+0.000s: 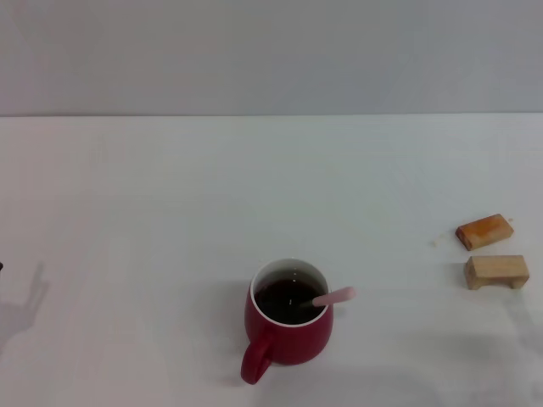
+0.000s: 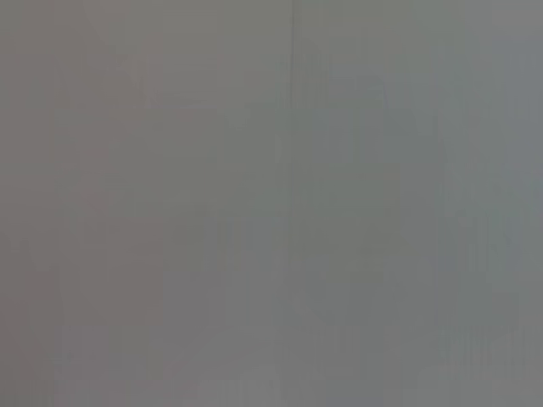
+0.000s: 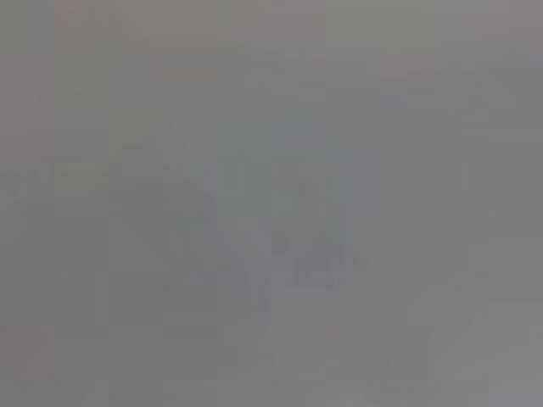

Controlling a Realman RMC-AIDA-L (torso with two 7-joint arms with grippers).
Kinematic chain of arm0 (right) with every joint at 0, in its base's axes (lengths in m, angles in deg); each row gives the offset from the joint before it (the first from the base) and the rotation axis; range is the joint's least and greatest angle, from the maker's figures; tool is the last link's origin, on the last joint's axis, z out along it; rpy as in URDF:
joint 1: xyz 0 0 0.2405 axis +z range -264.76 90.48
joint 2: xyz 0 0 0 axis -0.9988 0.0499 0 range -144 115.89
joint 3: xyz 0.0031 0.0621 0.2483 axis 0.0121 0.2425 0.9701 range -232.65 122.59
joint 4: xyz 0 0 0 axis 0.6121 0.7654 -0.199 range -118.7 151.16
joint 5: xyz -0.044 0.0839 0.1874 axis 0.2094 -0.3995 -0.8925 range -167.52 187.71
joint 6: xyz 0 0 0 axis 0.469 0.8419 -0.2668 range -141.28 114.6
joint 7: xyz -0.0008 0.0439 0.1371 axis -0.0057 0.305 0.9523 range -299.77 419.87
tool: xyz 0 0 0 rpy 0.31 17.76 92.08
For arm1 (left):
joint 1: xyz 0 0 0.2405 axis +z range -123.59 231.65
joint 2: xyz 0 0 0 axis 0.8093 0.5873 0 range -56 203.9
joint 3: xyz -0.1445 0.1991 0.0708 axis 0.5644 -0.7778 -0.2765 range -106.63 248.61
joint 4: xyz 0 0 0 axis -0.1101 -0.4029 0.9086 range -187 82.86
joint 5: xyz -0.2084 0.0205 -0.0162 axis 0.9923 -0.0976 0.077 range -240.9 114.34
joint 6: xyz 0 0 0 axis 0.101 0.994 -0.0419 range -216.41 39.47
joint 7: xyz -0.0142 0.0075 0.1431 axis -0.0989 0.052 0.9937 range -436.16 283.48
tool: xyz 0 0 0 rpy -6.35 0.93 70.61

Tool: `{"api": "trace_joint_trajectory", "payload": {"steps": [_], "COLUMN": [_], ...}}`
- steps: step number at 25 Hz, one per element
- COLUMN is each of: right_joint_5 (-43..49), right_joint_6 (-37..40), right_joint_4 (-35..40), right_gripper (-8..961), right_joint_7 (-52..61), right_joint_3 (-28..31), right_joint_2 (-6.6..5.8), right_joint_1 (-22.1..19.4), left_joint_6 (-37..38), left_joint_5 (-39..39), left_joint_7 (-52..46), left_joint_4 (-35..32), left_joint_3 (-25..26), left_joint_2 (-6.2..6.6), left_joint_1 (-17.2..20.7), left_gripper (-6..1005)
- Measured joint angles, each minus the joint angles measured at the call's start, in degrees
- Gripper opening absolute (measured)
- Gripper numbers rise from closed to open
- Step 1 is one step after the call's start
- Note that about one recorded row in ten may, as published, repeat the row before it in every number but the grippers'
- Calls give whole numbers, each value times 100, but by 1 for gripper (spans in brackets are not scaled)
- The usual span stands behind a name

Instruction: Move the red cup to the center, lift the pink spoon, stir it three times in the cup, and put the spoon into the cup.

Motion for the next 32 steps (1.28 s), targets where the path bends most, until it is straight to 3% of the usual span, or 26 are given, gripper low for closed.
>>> {"api": "trace_joint_trajectory", "payload": {"steps": [6, 32], "right_joint_5": [0, 8], "right_joint_6": [-141, -136], "right_joint_4": [65, 121], "right_gripper": [780, 781], "right_joint_7": [-4, 45], "right_joint_3": [40, 81], "right_joint_2": [-3, -11], "right_joint_1": [163, 152], "left_joint_6": [9, -69], "left_joint_5": [0, -1], "left_joint_7": [8, 241], "left_joint_4": [20, 99], "left_joint_3": [64, 142], "left_joint_2": [-12, -25], "left_joint_1": [7, -54], "left_gripper": [810, 810]}}
